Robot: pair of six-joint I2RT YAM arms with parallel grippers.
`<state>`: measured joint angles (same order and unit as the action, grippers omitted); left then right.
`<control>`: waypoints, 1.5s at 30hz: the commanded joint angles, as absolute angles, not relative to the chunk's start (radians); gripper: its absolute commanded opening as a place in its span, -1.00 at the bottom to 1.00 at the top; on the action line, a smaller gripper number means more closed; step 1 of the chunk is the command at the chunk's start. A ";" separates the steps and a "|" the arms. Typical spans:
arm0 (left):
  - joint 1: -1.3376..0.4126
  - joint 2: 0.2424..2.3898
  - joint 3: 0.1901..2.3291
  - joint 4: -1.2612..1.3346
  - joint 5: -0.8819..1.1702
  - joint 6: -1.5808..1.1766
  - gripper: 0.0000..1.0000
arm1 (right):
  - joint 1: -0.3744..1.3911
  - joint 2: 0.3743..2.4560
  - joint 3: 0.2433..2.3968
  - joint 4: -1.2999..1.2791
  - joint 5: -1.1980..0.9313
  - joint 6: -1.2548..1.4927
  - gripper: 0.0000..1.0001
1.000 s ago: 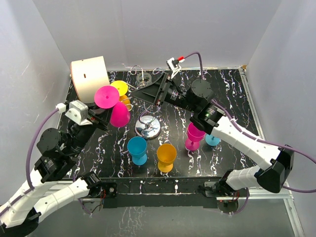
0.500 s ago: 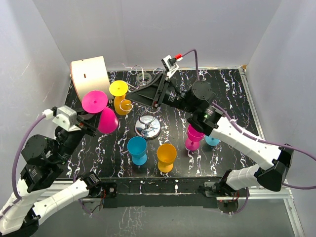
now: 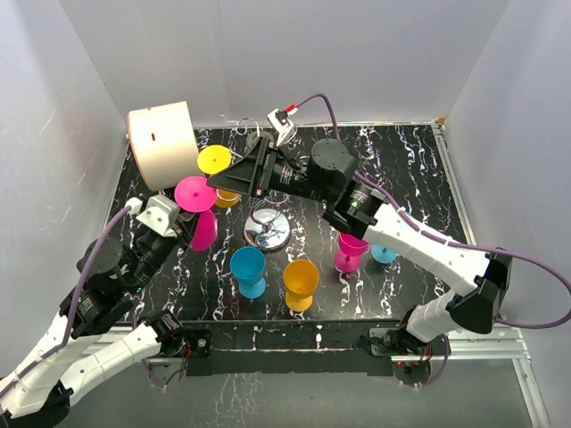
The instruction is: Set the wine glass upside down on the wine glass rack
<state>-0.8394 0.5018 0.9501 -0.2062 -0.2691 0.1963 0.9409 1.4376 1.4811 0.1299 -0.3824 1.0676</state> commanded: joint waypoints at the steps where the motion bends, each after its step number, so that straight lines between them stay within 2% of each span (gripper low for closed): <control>1: -0.836 0.497 0.930 -0.123 -0.257 0.221 -1.00 | 0.943 1.438 1.554 0.018 -0.327 1.021 0.09; 14: -0.836 0.489 0.905 -0.082 -0.285 0.243 -1.00 | 0.953 1.451 1.596 -0.132 -0.182 0.927 0.05; 23: -0.836 0.489 0.895 -0.076 -0.265 0.241 -1.00 | 0.954 1.492 1.595 -0.050 -0.274 0.988 0.00; 30: -0.836 0.486 0.886 -0.087 -0.262 0.243 -1.00 | 0.954 1.484 1.549 0.031 -0.310 1.058 -0.37; 39: -0.836 0.473 0.871 -0.088 -0.243 0.232 -1.00 | 0.954 1.469 1.449 0.167 -0.368 1.241 -0.65; 45: -0.836 0.464 0.875 -0.107 -0.247 0.230 -0.98 | 0.954 1.440 1.410 0.176 -0.310 1.244 -1.00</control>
